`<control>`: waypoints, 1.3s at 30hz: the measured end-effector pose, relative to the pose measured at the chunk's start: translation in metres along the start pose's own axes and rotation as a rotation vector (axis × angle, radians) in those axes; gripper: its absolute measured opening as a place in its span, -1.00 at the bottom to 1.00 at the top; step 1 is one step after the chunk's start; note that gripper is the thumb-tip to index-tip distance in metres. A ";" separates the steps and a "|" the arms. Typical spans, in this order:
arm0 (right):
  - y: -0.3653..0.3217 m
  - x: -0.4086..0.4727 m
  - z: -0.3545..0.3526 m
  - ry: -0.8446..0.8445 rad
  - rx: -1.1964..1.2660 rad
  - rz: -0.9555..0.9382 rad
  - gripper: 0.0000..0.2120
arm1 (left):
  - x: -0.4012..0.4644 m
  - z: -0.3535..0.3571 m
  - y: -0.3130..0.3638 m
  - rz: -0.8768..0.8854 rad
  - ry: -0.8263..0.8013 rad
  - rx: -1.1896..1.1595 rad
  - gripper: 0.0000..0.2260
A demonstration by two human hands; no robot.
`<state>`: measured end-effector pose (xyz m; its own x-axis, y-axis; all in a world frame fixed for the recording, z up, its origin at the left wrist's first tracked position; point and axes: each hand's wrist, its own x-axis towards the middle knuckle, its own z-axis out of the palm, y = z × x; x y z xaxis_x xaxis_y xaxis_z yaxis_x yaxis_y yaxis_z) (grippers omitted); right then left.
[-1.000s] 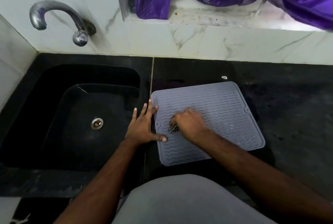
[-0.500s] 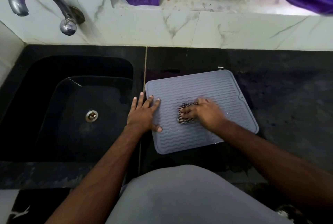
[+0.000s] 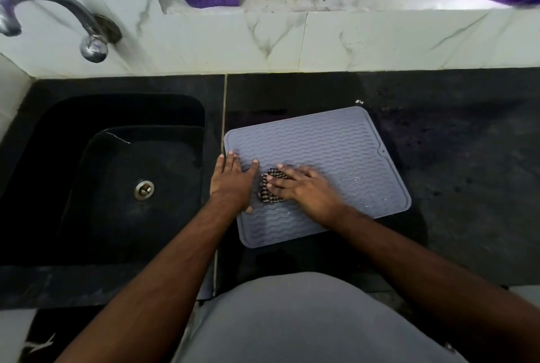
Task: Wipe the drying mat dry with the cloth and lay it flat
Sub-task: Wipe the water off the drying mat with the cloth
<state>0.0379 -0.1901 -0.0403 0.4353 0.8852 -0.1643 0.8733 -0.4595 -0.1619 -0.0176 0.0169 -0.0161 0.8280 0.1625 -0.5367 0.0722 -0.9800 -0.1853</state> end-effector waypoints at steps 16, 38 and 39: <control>0.127 -0.080 -0.039 -0.035 -0.094 0.062 -0.40 | -0.008 -0.006 0.008 -0.046 -0.029 0.008 0.10; -0.010 -0.068 -0.038 0.581 2.015 0.921 -0.70 | -0.028 -0.047 0.101 0.074 0.023 -1.690 -0.71; -0.015 -0.065 -0.042 0.576 1.996 0.911 -0.72 | -0.027 -0.048 0.102 0.078 0.032 -1.721 -0.76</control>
<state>0.0055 -0.2376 0.0134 0.7786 0.2186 -0.5883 -0.6271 0.2373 -0.7419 -0.0058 -0.0924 0.0185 0.8665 0.1308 -0.4818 0.4830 0.0246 0.8753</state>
